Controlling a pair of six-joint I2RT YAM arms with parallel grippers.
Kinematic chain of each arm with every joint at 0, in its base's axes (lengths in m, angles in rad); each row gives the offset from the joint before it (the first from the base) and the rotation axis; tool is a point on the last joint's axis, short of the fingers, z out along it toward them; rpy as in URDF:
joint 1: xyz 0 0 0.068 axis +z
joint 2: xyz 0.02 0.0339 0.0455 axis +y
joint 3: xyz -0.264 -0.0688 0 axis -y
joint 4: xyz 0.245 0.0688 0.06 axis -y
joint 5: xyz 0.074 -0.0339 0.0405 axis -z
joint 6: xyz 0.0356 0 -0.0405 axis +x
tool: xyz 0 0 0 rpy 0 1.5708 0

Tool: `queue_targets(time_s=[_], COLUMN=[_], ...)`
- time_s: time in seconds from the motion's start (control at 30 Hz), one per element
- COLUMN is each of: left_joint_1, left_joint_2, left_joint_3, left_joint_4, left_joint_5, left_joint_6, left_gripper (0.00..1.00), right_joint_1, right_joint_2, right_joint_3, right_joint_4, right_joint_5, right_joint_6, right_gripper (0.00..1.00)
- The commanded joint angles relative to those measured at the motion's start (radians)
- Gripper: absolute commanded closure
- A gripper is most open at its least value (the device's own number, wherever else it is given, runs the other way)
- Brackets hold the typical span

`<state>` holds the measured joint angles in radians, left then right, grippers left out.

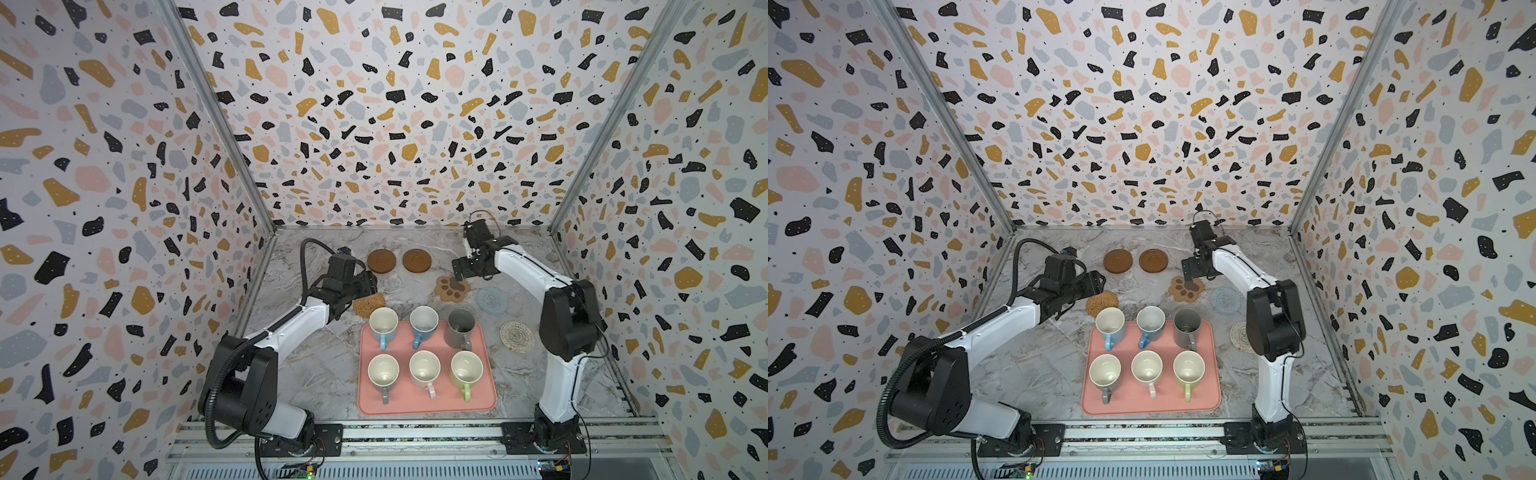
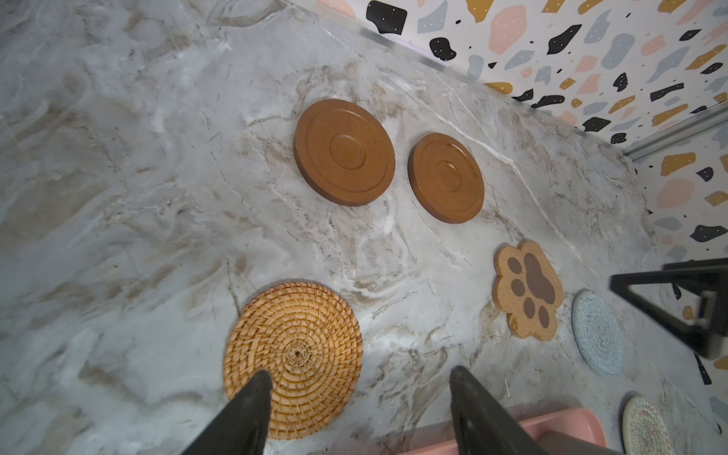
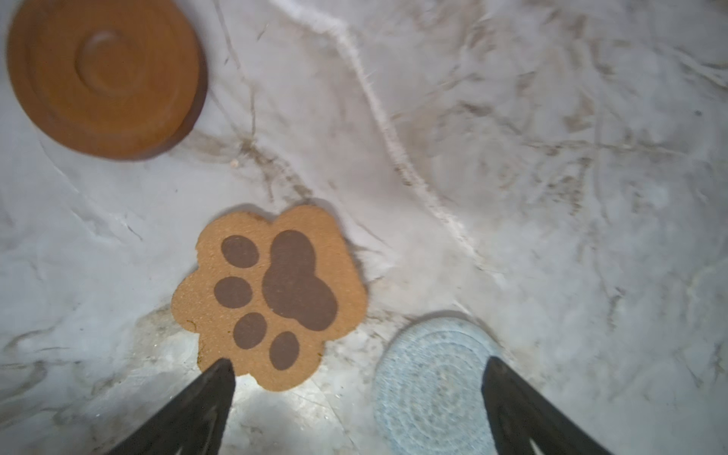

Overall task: Place cups on coasters
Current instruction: Move the coaster to the top-center of the table.

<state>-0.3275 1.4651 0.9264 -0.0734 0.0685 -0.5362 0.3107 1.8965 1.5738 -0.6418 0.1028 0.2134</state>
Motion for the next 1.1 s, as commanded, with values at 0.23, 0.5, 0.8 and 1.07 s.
queue_targets(time_s=[0.23, 0.5, 0.8, 1.07], left_joint_1=[0.002, 0.001, -0.006, -0.009], left_joint_2=[0.014, 0.011, -0.009, -0.036], left_joint_3=[-0.023, -0.026, -0.029, -0.037], left_joint_4=[0.024, 0.017, 0.006, -0.008], left_joint_5=[0.005, 0.001, -0.009, -0.019], left_joint_6=[0.002, 0.000, -0.005, -0.007], left_gripper=[0.27, 0.27, 0.27, 0.27], right_joint_1=[-0.172, -0.193, -0.226, -0.232], right_joint_2=[-0.248, -0.186, -0.039, 0.090], right_joint_3=[-0.451, -0.541, -0.473, -0.340], right_joint_4=[0.264, 0.384, 0.448, 0.477], right_joint_5=[-0.298, -0.363, -0.366, -0.399], right_joint_6=[0.202, 0.247, 0.271, 0.266], right_gripper=[0.11, 0.15, 0.17, 0.17])
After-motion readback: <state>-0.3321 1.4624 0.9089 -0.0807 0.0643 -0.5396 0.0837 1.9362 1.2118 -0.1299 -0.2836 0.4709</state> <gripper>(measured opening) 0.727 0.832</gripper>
